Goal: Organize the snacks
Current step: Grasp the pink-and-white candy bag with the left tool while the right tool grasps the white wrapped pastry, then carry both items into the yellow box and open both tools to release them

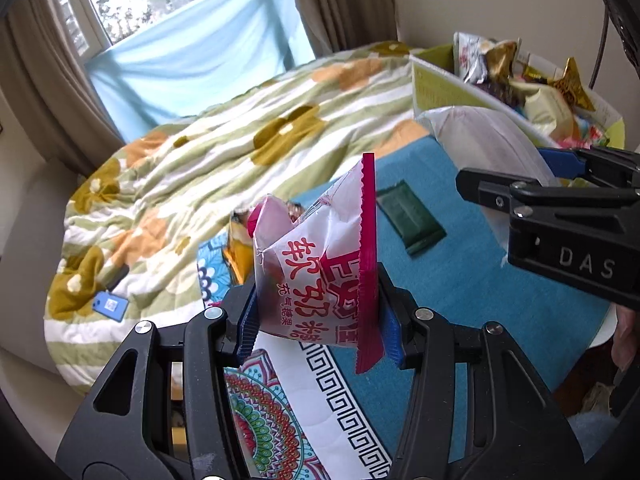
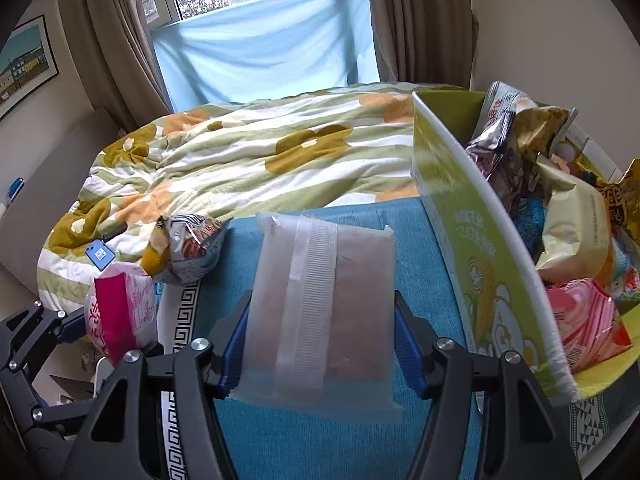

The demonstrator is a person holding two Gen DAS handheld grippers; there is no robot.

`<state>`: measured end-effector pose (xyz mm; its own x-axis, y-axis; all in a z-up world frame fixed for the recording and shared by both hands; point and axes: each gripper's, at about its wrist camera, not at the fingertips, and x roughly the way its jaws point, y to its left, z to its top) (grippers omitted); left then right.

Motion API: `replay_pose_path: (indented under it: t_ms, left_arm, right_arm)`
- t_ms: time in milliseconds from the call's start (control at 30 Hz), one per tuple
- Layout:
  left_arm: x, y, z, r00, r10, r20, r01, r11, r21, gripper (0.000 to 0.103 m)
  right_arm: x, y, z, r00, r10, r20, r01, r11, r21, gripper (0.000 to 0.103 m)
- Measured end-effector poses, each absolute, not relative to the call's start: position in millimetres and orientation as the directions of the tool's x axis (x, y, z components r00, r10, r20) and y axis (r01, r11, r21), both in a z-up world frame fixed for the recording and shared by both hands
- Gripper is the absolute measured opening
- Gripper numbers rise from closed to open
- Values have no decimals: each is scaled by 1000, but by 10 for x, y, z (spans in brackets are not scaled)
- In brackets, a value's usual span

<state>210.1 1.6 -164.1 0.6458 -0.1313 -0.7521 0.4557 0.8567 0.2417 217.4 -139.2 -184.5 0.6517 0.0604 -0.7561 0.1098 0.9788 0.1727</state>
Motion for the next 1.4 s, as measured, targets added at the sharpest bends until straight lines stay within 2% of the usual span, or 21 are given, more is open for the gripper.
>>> replay_pose_path:
  t_ms: [167,400,500,700,867,900,967,1000,1033,1400]
  left_arm:
    - [2002,-245,-1149,684,-225,-694,497,840,217,46]
    - [1928,-971,-765,653,-346,-674,566,814,131,46]
    - [1937,-1427,-739,645,-354,-677,586,798,142,46]
    - [2201,-2263,-930,579,-320,-750,579,809,102,46]
    - [2498,-2597,-1264,497,-278,-822,502,865,11,47]
    - [2541,-2649,-1318,488,-268,-831,487,873,5,49]
    - [2564,-2693,-1407,475,-270,-837,478,878,-12,67]
    - [2564,-2711,-1415,479,-269,-836,471,882,-14,88]
    - [2549,-2728,-1405,493,-266,-828,459,888,-11,102]
    - [2211,-2375,-1252,506,-262,-822,364,929,-72,103]
  right_arm:
    - [1888,-1619,-1357,695,61,-717,131,969,209,59]
    - [1520,-2201,-873,731,-22,-682,198,963,181,59]
    - [1420,-2539,-793,735,-50,-676,224,959,173,59]
    - [1412,-3156,-761,735,-60,-675,219,964,153,59]
    - [1508,-3578,-868,723,-22,-691,167,975,144,59]
    - [1536,-3659,-902,718,-6,-696,156,976,152,59]
    - [1573,-3800,-963,706,22,-708,135,977,166,59]
    - [1589,-3866,-990,701,38,-712,124,977,175,59]
    - [1604,-3928,-1016,697,56,-715,110,977,183,59]
    - [1563,-4222,-1238,651,114,-750,50,980,192,59]
